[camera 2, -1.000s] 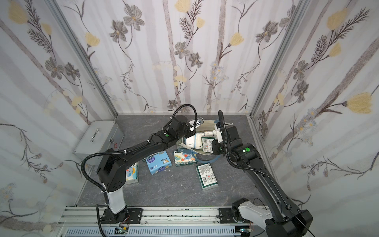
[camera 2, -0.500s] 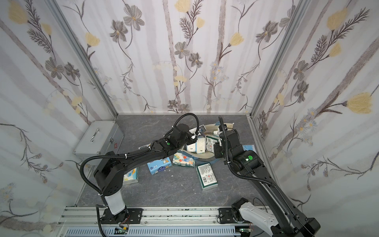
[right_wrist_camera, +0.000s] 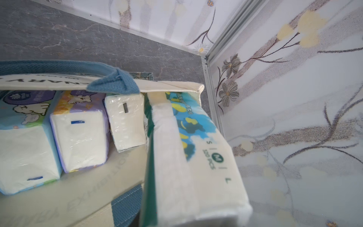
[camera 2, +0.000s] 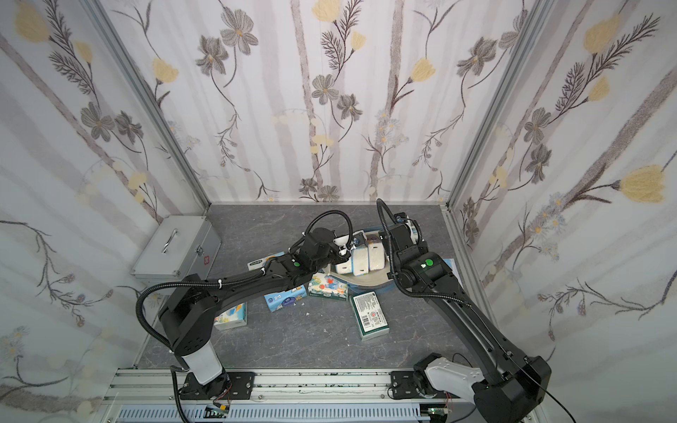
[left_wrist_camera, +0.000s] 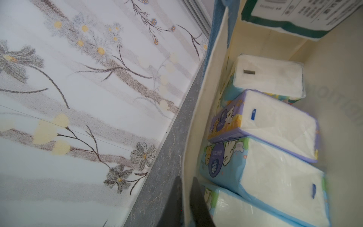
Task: Put tissues into the canvas bag
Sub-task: Adjust the pack of facial tissues in the canvas bag.
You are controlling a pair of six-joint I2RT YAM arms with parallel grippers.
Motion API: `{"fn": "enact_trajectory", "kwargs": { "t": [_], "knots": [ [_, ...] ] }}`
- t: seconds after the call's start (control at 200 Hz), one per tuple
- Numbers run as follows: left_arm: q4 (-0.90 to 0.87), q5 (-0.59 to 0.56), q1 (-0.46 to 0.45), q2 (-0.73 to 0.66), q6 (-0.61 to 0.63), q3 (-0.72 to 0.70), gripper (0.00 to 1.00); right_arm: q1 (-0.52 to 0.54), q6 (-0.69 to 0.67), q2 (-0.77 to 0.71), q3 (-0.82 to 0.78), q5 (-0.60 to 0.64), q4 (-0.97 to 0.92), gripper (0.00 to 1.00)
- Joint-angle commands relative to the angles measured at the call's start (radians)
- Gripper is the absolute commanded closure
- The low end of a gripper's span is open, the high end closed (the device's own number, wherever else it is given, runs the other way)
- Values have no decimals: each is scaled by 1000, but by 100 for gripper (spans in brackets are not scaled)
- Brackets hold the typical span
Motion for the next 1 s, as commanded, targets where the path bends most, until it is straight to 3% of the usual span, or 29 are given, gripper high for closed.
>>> {"fn": "enact_trajectory", "kwargs": {
  "t": [0.0,0.17,0.4,0.64,0.72,0.799,0.854,0.914,0.994],
  "knots": [
    [64,79,1,-26,9,-24,100,-9,-31,29,5,126,51,74],
    [83,168,9,-64,25,-74,100,-44,-47,76,-15,154,97,75],
    [51,414,70,-115,-86,-95,100,-69,-58,77,-73,171,230,81],
    [23,444,80,-124,-98,-81,100,-26,-70,85,-98,284,291,81],
    [36,442,80,-122,-103,-88,100,-5,-35,70,-101,137,272,79],
    [59,438,84,-120,-113,-102,100,-6,-14,31,-120,-188,289,74],
    [67,438,84,-116,-118,-106,100,-8,8,5,-128,-330,305,74],
    [72,435,85,-115,-122,-107,100,-8,20,-21,-127,-393,309,74],
    [77,430,86,-112,-124,-106,100,-7,14,-55,-114,-373,291,75]
  ]
}}
